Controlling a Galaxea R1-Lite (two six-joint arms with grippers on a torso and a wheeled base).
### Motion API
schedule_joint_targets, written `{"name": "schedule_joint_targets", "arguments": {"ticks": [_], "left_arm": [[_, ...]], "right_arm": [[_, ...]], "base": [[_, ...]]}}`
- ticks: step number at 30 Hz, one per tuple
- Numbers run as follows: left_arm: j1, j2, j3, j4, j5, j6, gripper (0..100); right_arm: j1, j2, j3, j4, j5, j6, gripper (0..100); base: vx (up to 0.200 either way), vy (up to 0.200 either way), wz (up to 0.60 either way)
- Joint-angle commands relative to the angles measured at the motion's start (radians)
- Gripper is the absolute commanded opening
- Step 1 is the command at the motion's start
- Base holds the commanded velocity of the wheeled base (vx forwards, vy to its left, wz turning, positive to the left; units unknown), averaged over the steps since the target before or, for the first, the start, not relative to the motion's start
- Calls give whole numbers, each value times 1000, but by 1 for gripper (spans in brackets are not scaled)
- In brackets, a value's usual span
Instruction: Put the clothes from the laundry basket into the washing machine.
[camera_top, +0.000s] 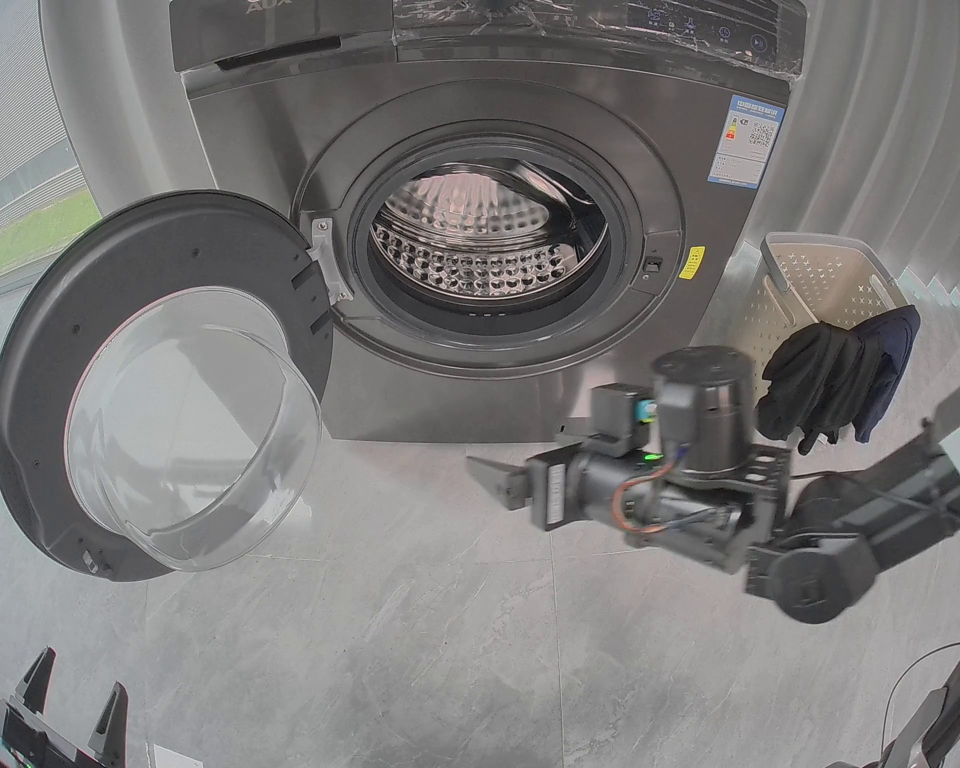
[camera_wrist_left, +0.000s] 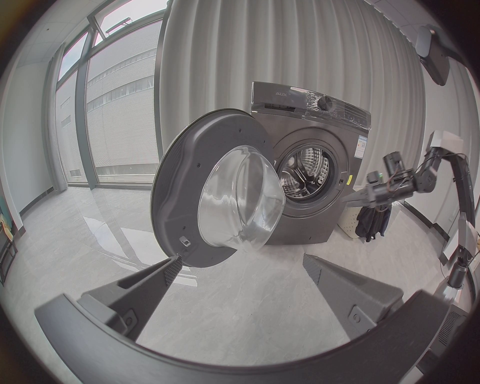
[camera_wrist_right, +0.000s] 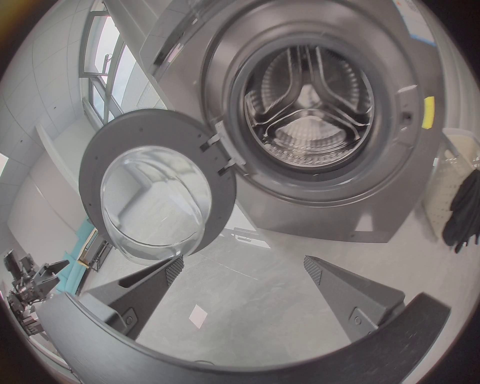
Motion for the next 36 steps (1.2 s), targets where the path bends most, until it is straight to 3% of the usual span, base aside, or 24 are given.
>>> {"name": "schedule_joint_targets", "arguments": {"ticks": [1,7,9,10,13,17,20,21,25,28,30,36], "left_arm": [[0,-13,16,0,0,0,100],[0,-13,16,0,0,0,100],[-2,-13,16,0,0,0,100],[0,-13,16,0,0,0,100],[-2,-13,16,0,0,2,100],[-2,-12,16,0,0,0,100],[-2,-12,16,0,0,0,100],[-2,-12,16,0,0,0,100],[-2,-12,16,0,0,2,100],[-2,-12,16,0,0,2,100],[-2,-12,16,0,0,2,100],[-2,-13,16,0,0,0,100]], "right_arm": [[-169,-544,407,3,-2,-53,100],[-292,-807,623,5,-19,-73,100],[-295,-814,628,5,-19,-73,100],[-362,-933,723,9,-19,-74,100],[-428,-1030,795,29,-17,-80,100],[-545,-1226,889,113,1,-120,100],[-579,-1383,942,207,23,-119,100],[-583,-1410,948,227,24,-119,100],[-643,-1666,942,544,32,-128,100],[-664,-1777,931,699,61,-152,100],[-674,-1806,916,738,72,-149,100],[-675,-1804,936,679,57,-149,100]], "base": [[0,0,0],[0,0,0],[0,0,0],[0,0,0],[0,0,0],[0,0,0],[0,0,0],[0,0,0],[0,0,0],[0,0,0],[0,0,0],[0,0,0]]}}
